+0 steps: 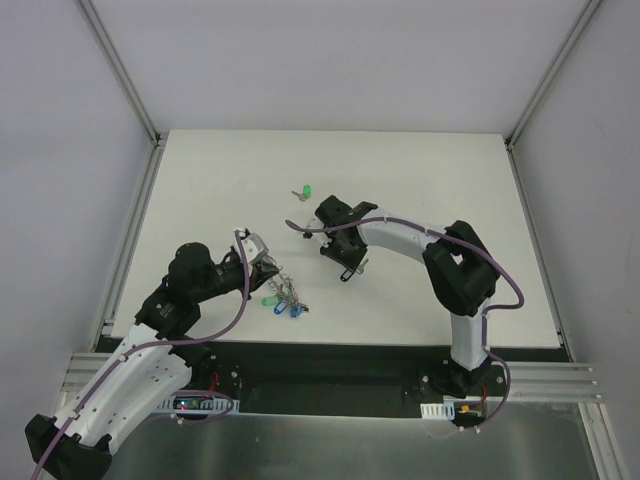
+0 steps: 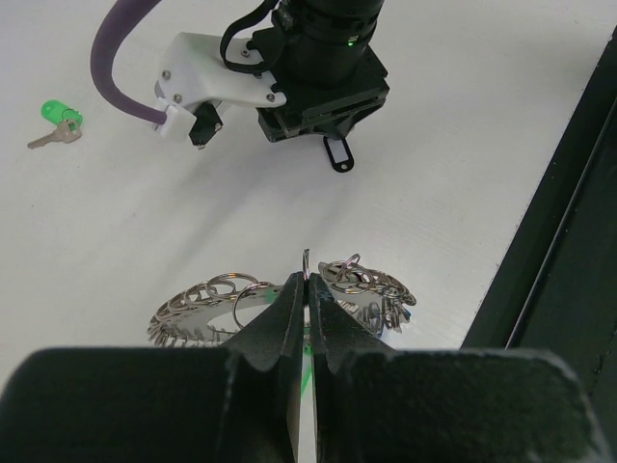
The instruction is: Put the keys on the keyring
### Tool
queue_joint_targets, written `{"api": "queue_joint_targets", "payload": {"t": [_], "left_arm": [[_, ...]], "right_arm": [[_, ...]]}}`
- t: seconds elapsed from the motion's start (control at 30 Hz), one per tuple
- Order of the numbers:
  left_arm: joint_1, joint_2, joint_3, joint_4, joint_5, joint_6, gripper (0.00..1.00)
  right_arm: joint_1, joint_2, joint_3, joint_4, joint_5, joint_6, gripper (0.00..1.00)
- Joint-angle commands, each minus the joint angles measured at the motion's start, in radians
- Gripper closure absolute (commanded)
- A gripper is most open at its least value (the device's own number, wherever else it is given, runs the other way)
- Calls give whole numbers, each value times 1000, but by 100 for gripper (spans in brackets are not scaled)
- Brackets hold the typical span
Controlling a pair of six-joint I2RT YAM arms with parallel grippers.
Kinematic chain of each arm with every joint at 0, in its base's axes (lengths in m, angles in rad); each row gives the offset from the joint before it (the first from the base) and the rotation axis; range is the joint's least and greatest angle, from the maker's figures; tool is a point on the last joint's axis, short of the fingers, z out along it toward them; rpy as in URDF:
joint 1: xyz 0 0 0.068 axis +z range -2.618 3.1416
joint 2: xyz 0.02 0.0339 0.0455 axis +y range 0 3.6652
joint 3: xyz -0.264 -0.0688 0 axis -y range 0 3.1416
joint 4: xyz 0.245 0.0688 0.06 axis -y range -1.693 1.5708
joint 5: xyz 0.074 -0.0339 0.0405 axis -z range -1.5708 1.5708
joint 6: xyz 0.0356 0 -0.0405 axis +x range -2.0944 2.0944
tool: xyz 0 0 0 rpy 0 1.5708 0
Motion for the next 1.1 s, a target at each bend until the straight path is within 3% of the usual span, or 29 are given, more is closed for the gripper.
{"api": "queue_joint_targets", "payload": {"t": [0.0, 0.2, 0.43, 0.73, 1.07], "left_arm": [[12, -14, 52, 33, 24, -12, 100], [13, -37, 52, 33, 21, -20, 100], [13, -53, 53, 34, 15, -26, 100], [15, -50, 53, 33, 12, -32, 100], [18, -41, 53, 33, 12, -33, 100]], "right_arm": [[5, -122, -13, 65, -32, 3, 71], [-21, -358, -220, 291, -88, 77, 57], [-66, -602, -617, 680, -144, 224, 55], [-29, -562, -731, 849, -93, 140, 55], [45, -446, -667, 810, 37, 25, 65]]}}
